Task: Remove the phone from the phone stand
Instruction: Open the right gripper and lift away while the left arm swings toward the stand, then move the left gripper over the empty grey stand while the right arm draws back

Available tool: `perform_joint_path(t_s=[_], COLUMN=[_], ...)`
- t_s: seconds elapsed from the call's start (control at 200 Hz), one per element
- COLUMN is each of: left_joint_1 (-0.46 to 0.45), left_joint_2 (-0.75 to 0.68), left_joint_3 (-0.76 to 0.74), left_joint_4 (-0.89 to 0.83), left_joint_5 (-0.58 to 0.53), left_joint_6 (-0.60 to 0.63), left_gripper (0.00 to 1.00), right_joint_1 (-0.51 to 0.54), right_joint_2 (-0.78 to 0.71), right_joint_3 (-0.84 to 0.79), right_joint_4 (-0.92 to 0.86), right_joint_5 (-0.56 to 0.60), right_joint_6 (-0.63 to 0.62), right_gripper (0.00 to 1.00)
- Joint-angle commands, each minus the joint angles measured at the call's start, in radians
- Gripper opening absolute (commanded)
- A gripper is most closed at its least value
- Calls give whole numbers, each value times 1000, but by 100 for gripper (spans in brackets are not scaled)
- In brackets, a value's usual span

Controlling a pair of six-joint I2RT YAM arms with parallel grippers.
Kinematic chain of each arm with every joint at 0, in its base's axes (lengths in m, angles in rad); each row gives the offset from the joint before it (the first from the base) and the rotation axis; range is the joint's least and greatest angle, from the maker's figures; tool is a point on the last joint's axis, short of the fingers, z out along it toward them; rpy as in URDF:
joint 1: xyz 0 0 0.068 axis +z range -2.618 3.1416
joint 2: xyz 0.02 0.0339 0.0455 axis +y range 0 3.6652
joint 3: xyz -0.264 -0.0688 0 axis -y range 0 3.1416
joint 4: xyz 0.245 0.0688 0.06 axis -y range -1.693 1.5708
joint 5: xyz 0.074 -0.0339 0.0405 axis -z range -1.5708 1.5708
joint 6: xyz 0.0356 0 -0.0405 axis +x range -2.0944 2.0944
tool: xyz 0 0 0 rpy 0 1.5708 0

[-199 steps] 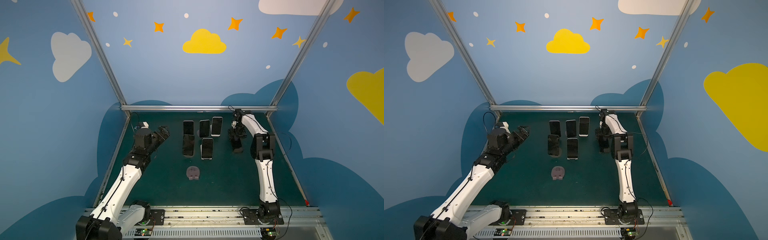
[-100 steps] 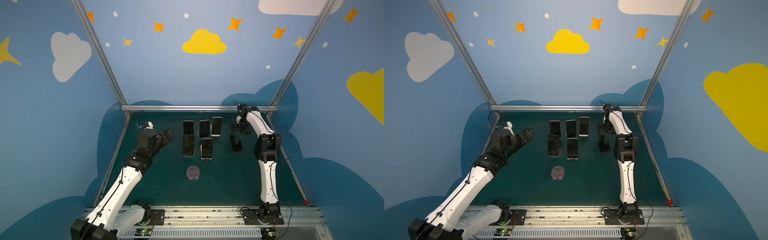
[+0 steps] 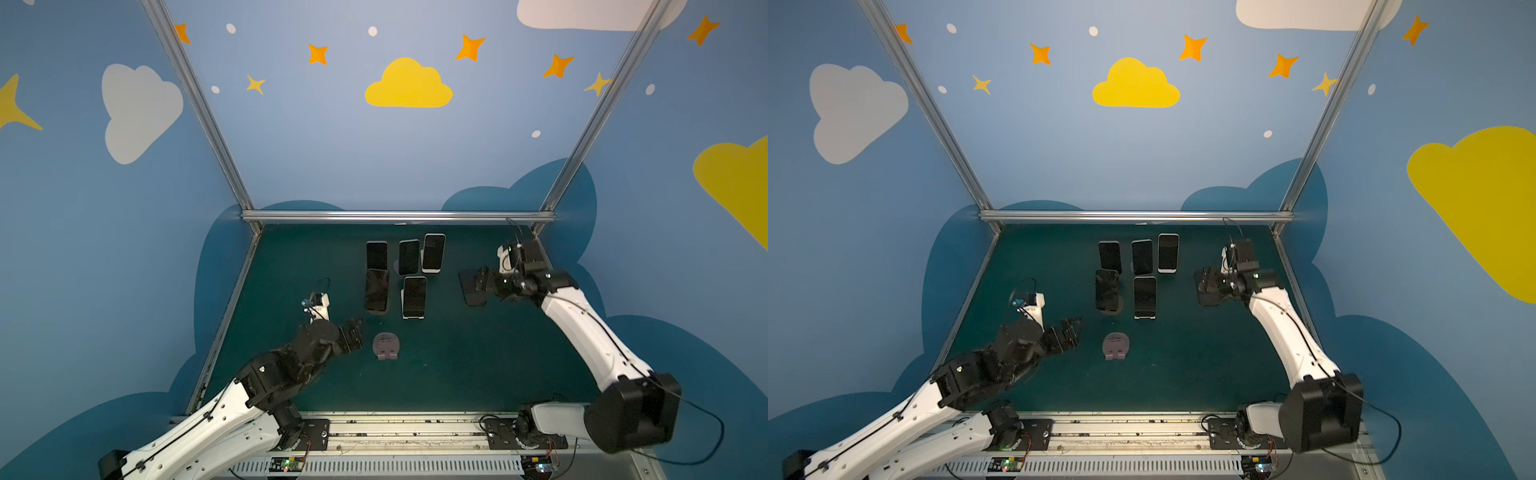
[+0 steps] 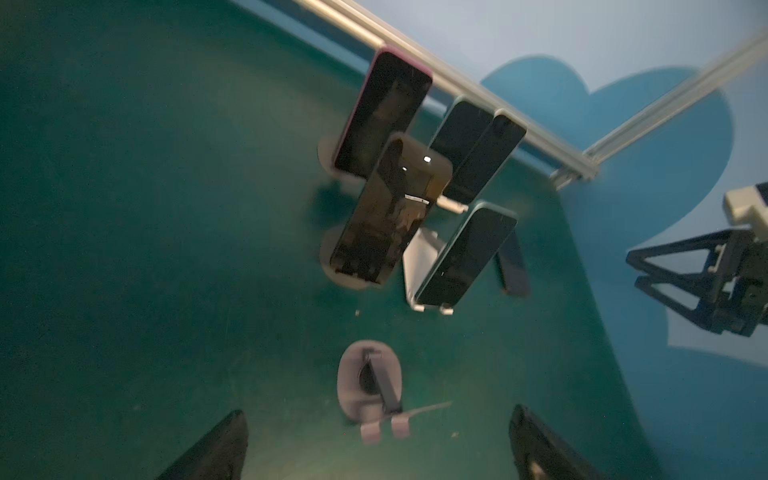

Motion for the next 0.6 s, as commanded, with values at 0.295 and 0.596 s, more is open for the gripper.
perform_joint_path(t_s=[0.295, 0.596], left_joint_1=[-352, -475], left_joint_2=[625, 957], left_joint_3=[163, 489], left_joint_4=[135, -241], left_joint_5=[-321, -522], left_joint_6=[-291, -600], left_gripper=[100, 100], right_joint_1=[-20, -15], right_joint_2=[-236, -260], right_joint_3=[-268, -307], right_joint_4=[395, 428], right_joint_5=[100, 112], right_joint_6=[98, 113], right_gripper=[92, 92])
